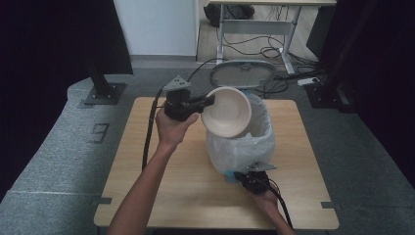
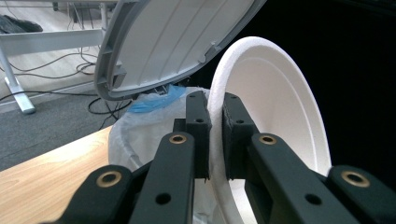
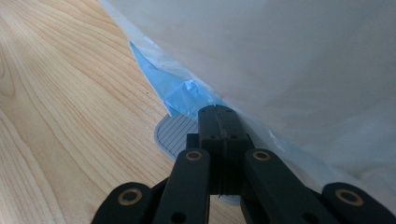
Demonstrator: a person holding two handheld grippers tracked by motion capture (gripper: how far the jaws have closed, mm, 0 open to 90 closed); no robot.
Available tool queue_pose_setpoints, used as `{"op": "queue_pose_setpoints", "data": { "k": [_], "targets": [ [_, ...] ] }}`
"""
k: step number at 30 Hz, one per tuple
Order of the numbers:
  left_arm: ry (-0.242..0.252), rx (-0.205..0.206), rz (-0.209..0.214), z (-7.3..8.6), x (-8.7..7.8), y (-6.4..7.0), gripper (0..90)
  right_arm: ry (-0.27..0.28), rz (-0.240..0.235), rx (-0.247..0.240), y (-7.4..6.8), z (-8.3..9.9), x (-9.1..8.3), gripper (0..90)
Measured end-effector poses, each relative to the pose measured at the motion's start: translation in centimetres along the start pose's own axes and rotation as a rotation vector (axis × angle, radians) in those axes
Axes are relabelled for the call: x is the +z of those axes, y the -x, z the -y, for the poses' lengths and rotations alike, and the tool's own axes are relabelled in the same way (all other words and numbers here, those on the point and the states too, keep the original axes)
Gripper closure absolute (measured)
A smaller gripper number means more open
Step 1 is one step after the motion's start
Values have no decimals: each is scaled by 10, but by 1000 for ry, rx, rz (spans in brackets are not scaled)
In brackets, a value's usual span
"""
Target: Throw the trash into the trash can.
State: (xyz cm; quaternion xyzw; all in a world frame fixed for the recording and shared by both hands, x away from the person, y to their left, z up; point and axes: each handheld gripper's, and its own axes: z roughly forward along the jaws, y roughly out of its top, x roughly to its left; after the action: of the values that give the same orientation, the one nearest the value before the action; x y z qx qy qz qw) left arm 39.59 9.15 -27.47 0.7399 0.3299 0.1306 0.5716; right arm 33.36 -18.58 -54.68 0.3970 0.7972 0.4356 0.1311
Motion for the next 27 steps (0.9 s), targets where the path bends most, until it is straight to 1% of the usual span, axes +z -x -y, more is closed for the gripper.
{"op": "queue_pose_setpoints", "data": {
  "k": [6,16,22,27],
  "targets": [
    [-9,5,0,-3,7,1,837,1,-2,1,0,0,0,894],
    [-20,19,-8,-13,21,3,836,2,-1,2,0,0,0,894],
    [-32,26,-7,-14,34,6,836,3,-3,1,0,0,0,894],
    [-37,27,-3,-15,41,7,836,4,-2,-1,1,0,0,894]
  ]
}}
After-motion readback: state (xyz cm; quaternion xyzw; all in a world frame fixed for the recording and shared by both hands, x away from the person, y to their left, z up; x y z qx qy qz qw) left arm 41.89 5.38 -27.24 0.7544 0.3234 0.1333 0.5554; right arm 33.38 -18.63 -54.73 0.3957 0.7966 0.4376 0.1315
